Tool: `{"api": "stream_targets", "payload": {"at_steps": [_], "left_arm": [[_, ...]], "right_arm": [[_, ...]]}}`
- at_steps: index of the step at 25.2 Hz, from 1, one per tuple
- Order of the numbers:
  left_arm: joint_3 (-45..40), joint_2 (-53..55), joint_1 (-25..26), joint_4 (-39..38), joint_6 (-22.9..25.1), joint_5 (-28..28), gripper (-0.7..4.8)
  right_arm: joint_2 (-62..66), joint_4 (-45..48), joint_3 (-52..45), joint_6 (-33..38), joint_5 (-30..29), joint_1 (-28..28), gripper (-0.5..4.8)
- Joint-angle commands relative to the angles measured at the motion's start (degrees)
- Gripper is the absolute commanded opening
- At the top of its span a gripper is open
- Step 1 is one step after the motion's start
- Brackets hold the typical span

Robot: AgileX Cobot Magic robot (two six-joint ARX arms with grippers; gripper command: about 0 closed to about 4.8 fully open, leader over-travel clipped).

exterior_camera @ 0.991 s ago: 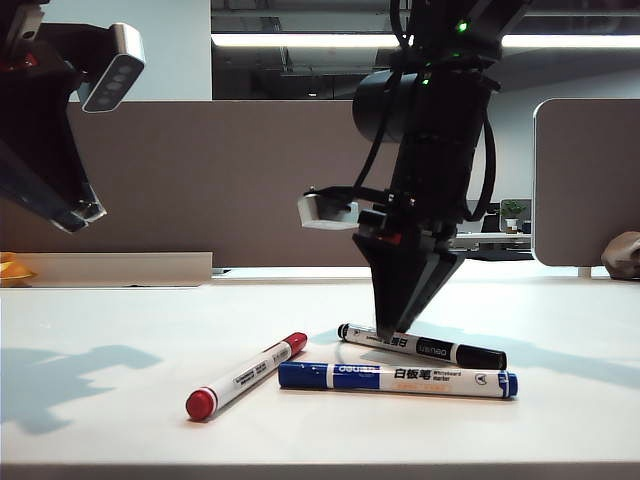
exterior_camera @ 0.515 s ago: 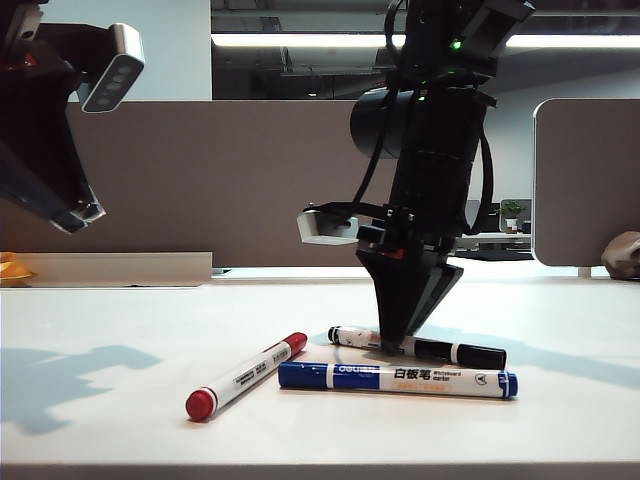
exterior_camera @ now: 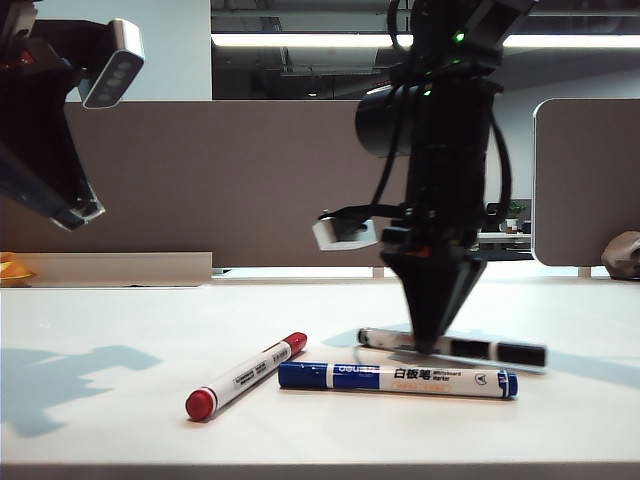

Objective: Pick up the markers one by one and line them up horizontally in a straight line on the table.

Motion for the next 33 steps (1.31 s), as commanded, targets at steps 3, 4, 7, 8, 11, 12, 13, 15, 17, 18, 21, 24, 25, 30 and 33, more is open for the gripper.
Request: {"api": "stream_targets", "payload": {"at_steps": [3,4,7,8,11,12,13,15,17,18,21,24,25,30,33], "left_arm": [[0.2,-1.8,0.0,-0.1,0.5,0.4,1.24],[0.2,-2.1,0.0,-0.1,0.5,0.4,1.24],[0.2,-3.3,0.0,-0.3,0.5,0.4,1.24],[0.2,-3.5,0.0,-0.3,0.5,0.4,1.24],[0.2,-3.9,0.0,-0.5,0.5,0.4,1.24],[0.2,-4.0,0.0,-0.7,0.5,0.4,1.24],[0.2,-4.1,0.0,-0.8,0.5,0.4,1.24],[0.2,-4.3,0.0,-0.8,0.5,0.4,1.24],[0.2,-4.5,0.0,-0.8,0.5,0.4,1.24],[0.2,-4.6,0.0,-0.9,0.5,0.4,1.24],[0.2,-5.2,0.0,-1.3,0.6,0.4,1.24],[0.2,-5.6,0.0,-1.3,1.1,0.4,1.24],[0.2,-5.6,0.0,-1.4,1.1,0.4,1.24],[0.2,-5.7,0.0,-1.3,1.2,0.4,1.24],[0.2,-6.0,0.0,-1.4,2.3,0.4,1.24]], "right_arm": [[-4.3,-3.1,0.1,-1.3,0.9,-0.6,0.4],[-4.9,-3.8,0.1,-1.3,0.9,-0.8,0.4],[-6.7,-10.1,0.0,-1.3,0.9,-1.2,0.4],[-6.8,-11.4,0.0,-1.3,0.9,-1.2,0.4],[-6.9,-14.4,0.0,-1.2,0.9,-1.2,0.4],[-6.9,-15.5,0.0,-1.2,0.9,-1.2,0.4],[-6.9,-16.4,0.0,-1.2,0.9,-1.2,0.4],[-6.9,-17.4,0.0,-1.2,0.9,-1.2,0.4],[-6.9,-17.8,0.0,-1.2,2.2,-1.2,0.4],[-6.9,-18.4,0.0,-1.2,3.0,-1.6,0.4],[-6.9,-22.7,-0.1,-0.9,3.4,-3.0,0.41],[-6.9,-25.5,-0.1,-0.3,3.4,-3.9,0.43],[-6.9,-25.7,-0.1,-0.4,3.4,-3.9,0.45],[-7.1,-25.9,-0.2,-2.1,3.4,-3.9,0.54],[-8.4,-25.4,-2.3,-5.1,3.4,-3.9,0.55]]}}
